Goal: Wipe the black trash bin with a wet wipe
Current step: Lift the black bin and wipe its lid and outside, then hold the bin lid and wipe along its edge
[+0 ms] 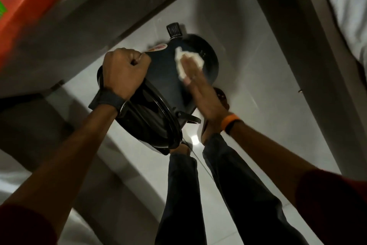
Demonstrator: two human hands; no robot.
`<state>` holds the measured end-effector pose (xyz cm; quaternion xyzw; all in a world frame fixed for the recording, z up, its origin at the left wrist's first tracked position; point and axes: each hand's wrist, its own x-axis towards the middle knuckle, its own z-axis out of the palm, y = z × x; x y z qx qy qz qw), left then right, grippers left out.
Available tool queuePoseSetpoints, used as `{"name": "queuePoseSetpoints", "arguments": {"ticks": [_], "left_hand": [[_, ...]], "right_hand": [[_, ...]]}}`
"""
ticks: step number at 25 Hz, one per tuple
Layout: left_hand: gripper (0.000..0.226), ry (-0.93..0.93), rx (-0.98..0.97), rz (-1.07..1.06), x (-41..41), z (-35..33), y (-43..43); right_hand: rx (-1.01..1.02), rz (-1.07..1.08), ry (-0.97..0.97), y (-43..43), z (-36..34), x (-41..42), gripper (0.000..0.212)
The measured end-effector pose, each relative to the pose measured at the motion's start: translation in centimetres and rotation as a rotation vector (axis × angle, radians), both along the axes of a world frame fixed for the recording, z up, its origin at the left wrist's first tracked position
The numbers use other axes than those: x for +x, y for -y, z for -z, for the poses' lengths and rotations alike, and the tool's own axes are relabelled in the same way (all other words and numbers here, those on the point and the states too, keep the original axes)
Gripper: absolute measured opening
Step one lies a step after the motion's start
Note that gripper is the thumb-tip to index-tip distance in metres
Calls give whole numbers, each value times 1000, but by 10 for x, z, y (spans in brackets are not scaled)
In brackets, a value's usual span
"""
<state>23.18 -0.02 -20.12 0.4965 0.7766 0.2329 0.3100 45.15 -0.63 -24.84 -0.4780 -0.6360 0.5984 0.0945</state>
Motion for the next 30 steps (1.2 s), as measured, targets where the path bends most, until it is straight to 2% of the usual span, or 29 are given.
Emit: {"name": "queuePoseSetpoints", "arguments": {"ticks": [2,3,5,8,9,10,12,13,15,17,19,21,22,24,25,26,28,30], "left_hand": [[47,37,10,-52,0,5,0],[46,41,8,-74,0,5,-4],[44,31,-4,-111,-3,5,-13],[42,5,-29,-119,-8,7,-16],[42,-4,-40,-118,-9,6,-16],[42,-11,-49,-117,-10,5,-16],[41,-22,-38,-66,-9,0,-20],[40,-53,-8,-5,-4,-4,-23],[36,-232,50,246,18,-14,-33],[32,-502,97,577,37,-24,-37],[31,-705,224,933,50,-30,-29],[30,-759,359,1200,64,-31,-17],[27,-746,401,1260,70,-29,-11],[27,-729,381,1173,76,-21,2],[41,-721,301,1016,77,-17,8],[60,-689,190,823,77,-14,16],[91,-592,26,484,79,-12,34],[106,-567,-18,399,81,-11,52]], "right_hand": [[-148,153,219,-49,22,7,53],[-180,154,290,-62,26,7,54],[-113,65,241,-51,15,4,56],[154,-202,-106,14,-20,4,56],[211,-279,-156,19,-19,6,55],[233,-272,-144,9,-13,3,53],[119,-33,62,-30,8,-3,50],[18,105,175,-52,21,-5,49],[-234,264,302,-79,44,-4,51],[-424,390,289,-71,54,-8,46],[-535,619,261,-45,52,-12,26],[-639,754,279,-24,51,0,31],[-709,781,302,-14,44,5,29],[-741,893,302,6,32,9,18],[-734,977,233,14,25,9,9],[-725,1032,194,20,10,8,8],[-670,1061,164,24,-14,12,15],[-557,1050,95,15,-36,16,9]]}}
